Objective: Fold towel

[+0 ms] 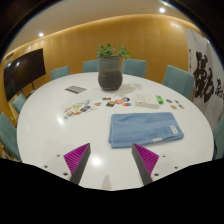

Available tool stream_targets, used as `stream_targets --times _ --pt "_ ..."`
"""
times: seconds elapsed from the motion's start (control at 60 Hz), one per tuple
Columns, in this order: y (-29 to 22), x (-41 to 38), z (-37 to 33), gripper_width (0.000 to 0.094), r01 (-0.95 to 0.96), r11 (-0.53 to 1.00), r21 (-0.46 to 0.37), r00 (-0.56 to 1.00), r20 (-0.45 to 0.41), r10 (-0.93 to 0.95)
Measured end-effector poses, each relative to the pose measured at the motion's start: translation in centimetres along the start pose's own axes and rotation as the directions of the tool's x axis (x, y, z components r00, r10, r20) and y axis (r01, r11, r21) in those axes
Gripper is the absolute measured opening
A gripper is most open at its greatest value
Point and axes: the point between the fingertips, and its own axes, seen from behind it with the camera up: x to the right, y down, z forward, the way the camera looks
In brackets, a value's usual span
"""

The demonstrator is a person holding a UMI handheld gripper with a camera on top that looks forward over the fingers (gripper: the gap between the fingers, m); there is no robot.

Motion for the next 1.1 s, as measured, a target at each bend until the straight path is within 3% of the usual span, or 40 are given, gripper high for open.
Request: stream_targets --times 0.183,0.3,0.383,0.433,0.467,0.483,0.617,0.733,0.9,0.967,1.1 --pt "-2.5 1.3 13.2 0.0865 0.014 1.000 -0.012 0.995 -0.095 -0.015" --pt "-2.1 2.3 18.1 0.0788 0.027 0.999 -0.043 0.991 -0.127 -0.032" --pt "-2.2 2.9 19.3 0.0593 0.093 0.995 -0.027 0.984 -0.151 -0.096" --pt "-2.4 2.6 19.4 0.0362 0.140 0.990 -0.010 0.980 -0.144 -0.140" --pt "-2.4 2.7 19.4 0.0159 0.167 0.986 -0.008 0.975 -0.149 -0.166" --pt "-2.4 2.9 19.4 0.0106 0.179 0.984 -0.008 0.971 -0.161 -0.178" --pt "-2.3 2.3 19.3 0.0072 0.152 0.988 -0.037 0.981 -0.117 -0.155" --pt "-3.7 -0.9 16.7 0.0072 0.003 0.999 -0.054 0.999 0.037 -0.001" --pt "-10.9 -3.6 9.7 0.0071 -0.216 0.976 0.003 0.941 0.268 0.208" --pt "-13.0 -0.8 8.5 0.0072 -0.258 0.965 0.038 0.932 0.271 0.239" --pt "-11.3 8.2 11.1 0.0083 -0.242 0.969 0.037 0.964 0.125 0.236"
